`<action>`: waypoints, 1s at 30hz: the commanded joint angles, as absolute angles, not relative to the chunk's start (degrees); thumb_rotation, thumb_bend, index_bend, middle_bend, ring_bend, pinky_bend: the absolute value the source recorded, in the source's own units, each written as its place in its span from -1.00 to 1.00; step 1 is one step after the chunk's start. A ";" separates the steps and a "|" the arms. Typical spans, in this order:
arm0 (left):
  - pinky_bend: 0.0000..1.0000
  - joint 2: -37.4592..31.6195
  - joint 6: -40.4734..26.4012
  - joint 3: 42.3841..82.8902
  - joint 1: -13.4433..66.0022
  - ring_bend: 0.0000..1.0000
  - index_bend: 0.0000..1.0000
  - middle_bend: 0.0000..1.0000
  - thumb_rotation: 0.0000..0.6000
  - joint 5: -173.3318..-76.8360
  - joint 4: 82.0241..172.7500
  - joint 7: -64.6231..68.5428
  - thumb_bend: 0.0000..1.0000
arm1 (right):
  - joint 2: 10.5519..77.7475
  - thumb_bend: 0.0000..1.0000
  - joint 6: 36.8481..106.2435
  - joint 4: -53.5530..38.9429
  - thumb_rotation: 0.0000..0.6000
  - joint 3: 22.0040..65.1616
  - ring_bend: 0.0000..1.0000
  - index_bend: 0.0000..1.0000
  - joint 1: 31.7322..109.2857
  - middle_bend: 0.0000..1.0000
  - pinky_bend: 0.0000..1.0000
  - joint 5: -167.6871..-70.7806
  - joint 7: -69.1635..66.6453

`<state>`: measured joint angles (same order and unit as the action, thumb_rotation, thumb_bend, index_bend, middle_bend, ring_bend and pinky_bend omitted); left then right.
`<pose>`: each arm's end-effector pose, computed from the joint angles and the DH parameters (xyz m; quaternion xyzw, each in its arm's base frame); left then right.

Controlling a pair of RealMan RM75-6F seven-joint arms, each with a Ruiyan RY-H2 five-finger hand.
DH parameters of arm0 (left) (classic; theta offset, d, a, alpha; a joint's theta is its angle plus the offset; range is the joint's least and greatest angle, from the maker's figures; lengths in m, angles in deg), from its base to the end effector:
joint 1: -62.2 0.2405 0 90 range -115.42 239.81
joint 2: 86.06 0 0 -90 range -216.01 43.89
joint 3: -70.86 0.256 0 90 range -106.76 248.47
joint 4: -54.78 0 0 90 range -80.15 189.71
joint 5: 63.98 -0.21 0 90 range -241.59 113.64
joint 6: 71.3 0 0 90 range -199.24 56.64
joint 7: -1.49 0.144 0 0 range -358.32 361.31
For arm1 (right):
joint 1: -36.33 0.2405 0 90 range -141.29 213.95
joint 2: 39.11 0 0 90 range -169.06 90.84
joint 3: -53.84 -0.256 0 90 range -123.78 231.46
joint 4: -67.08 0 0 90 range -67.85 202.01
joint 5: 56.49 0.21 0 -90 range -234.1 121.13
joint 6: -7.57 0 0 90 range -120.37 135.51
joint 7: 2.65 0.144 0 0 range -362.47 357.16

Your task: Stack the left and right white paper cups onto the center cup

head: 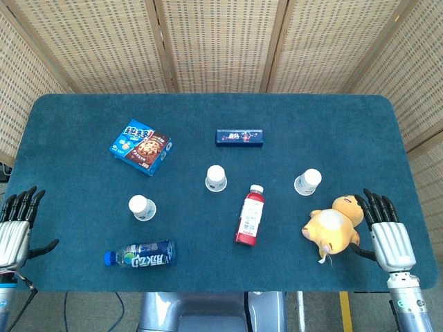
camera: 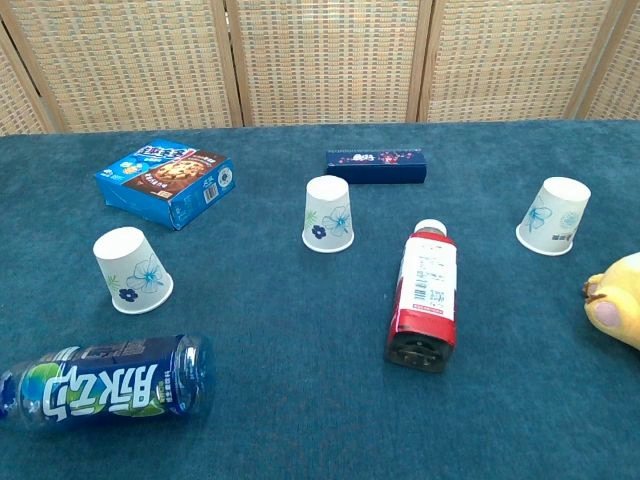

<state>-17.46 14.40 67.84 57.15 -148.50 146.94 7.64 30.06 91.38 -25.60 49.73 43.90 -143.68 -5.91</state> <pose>-0.3064 0.1821 0.1373 -0.5922 -0.3803 -0.3794 0.6006 -0.2887 -0.1986 0.1295 0.6046 -0.3804 0.4175 0.5617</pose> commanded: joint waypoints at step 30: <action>-1.00 -17.44 12.72 67.97 56.15 -1.00 -0.96 -1.00 1.00 -148.79 147.20 5.94 -0.69 | 30.81 -0.83 91.42 -25.20 1.00 49.38 -1.00 -1.00 43.94 -1.00 -0.93 -143.16 -5.15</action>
